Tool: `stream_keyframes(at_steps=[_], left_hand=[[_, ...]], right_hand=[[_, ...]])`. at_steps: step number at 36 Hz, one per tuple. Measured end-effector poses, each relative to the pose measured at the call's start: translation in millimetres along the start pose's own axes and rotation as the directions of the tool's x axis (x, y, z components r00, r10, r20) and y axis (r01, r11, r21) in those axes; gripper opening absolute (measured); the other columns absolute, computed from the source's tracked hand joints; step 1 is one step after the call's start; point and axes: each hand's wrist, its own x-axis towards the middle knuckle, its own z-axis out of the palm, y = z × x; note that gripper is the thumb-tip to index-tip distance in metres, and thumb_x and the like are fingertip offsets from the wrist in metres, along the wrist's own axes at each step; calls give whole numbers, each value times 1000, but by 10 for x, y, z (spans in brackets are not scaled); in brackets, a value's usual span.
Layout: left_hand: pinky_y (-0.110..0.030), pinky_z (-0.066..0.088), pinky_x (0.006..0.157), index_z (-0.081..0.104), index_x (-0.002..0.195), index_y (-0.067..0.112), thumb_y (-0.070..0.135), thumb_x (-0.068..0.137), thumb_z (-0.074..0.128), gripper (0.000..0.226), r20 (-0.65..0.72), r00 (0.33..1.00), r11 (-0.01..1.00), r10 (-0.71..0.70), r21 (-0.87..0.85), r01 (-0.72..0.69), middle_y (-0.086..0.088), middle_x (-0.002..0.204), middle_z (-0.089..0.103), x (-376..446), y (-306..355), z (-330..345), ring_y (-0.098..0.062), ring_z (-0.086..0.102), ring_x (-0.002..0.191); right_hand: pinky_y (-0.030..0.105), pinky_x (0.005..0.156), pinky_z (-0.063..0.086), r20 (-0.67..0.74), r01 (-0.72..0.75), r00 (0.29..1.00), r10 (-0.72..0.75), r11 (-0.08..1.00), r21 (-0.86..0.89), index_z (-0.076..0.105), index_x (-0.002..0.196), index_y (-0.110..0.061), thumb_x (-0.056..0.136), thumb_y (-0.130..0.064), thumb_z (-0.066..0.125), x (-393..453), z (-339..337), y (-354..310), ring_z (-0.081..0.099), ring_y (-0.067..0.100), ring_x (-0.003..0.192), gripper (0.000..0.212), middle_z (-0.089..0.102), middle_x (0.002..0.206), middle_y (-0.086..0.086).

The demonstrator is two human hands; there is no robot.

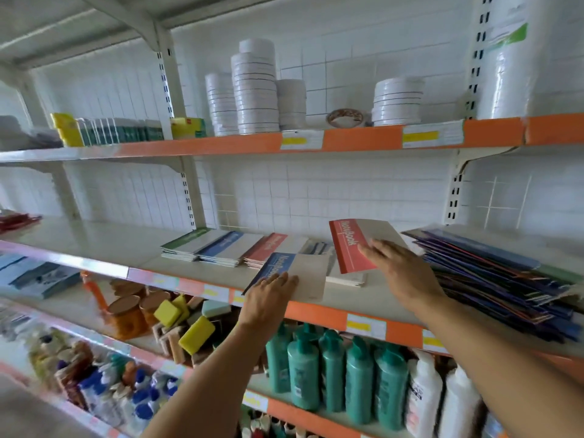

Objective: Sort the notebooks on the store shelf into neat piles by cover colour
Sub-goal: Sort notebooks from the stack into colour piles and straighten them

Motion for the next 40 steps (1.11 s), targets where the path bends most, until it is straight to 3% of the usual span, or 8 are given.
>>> stream_keyframes(at_steps=[4,7,10,14,29,33,36,40], left_hand=[[-35,48,95,59,130,14,4,80,69,52,123,992,999,-37,-1,37,-7,133,58,-92,-339,26,-26,56,122],[-30,57,64,75,98,17,10,35,94,67,112,993,999,-43,-9,44,-3,97,74,-143,-581,138,-22,72,86],[-23,54,52,78,85,21,19,14,96,73,141,989,998,-31,-46,38,3,83,74,-151,-790,252,-16,72,72],[-21,52,48,78,82,21,14,20,97,65,64,998,1000,12,-7,-12,4,79,73,-81,-979,333,-14,71,66],[-23,50,42,76,87,17,-1,54,73,38,-7,997,997,-73,-32,72,-2,87,74,247,-1818,709,-17,72,67],[-32,46,95,48,140,20,-3,91,35,55,157,974,985,-166,-14,170,1,152,35,333,-2096,793,-20,41,136],[-30,33,107,30,149,28,2,98,29,56,188,972,989,-137,-20,144,7,159,13,403,-2345,941,-16,19,146],[-24,54,76,71,113,27,4,79,32,57,85,994,997,-72,-36,75,5,129,61,577,-2715,1134,-13,63,112]], right_hand=[[39,56,57,38,-17,999,17,1000,23,73,107,-9,29,28,72,133,205,-296,72,32,81,87,71,101,17],[39,58,58,41,-53,998,51,998,44,72,108,-9,48,25,64,220,261,-511,71,32,82,70,71,102,17],[39,93,50,101,-61,993,53,995,77,51,137,-12,71,24,55,328,280,-687,57,31,119,75,54,135,17],[25,110,28,287,-101,955,70,990,95,17,152,-24,93,8,32,502,300,-795,28,17,141,69,25,156,0],[25,110,24,347,-128,935,74,983,135,13,153,-27,97,5,31,1283,944,-1226,26,16,141,67,23,156,-3],[25,110,23,356,-123,931,76,986,111,14,153,-27,97,3,29,1534,1168,-1367,28,16,140,66,24,156,-3],[25,110,25,352,-141,931,102,986,89,15,152,-29,95,4,30,1719,1334,-1495,31,16,139,67,27,155,-3],[27,110,29,385,-192,911,150,979,73,17,152,-29,95,3,31,1910,1545,-1671,31,17,139,67,29,154,-2]])
